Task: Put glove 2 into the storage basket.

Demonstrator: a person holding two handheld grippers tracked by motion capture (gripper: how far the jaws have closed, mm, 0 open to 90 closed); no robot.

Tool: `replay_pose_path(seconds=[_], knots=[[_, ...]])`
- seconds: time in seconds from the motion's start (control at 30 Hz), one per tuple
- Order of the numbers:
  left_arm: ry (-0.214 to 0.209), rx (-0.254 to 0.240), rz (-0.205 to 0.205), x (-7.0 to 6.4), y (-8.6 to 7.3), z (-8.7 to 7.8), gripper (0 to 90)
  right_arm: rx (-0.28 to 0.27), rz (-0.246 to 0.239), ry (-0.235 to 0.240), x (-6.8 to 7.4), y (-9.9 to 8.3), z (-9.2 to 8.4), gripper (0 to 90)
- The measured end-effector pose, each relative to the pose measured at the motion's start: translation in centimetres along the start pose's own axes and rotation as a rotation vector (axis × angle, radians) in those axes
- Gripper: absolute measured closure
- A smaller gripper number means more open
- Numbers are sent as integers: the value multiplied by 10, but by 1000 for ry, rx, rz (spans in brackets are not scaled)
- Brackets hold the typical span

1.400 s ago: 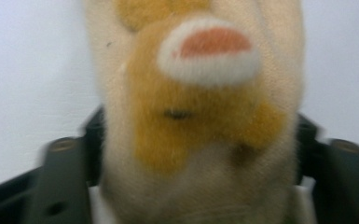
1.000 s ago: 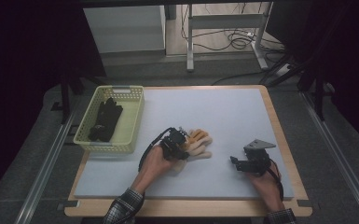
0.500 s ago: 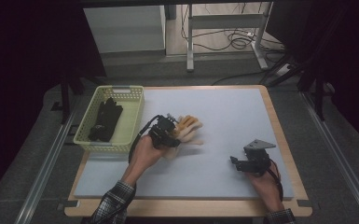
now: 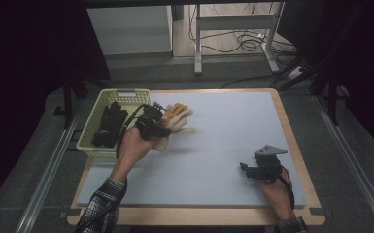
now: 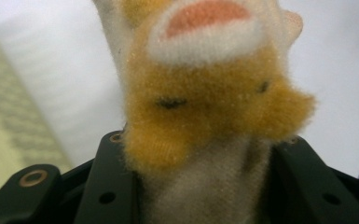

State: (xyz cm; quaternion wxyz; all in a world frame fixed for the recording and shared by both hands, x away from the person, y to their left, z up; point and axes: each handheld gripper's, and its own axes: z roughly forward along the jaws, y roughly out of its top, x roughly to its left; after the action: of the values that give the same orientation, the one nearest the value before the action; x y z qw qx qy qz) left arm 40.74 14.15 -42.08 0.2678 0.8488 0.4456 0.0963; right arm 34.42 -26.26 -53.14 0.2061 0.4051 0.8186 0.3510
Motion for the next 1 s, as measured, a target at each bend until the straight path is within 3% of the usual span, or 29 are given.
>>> replay_pose_path(seconds=[0.57,0.8,1.0], knots=[[114,-34,-153,71,-17,-42,597,5,6,-13,0,0,0,226],[159,-34,-215,97,-27,-48,597,7,8,-18,0,0,1,215],[216,-16,-259,119,-33,-43,595,7,9,-18,0,0,1,215]])
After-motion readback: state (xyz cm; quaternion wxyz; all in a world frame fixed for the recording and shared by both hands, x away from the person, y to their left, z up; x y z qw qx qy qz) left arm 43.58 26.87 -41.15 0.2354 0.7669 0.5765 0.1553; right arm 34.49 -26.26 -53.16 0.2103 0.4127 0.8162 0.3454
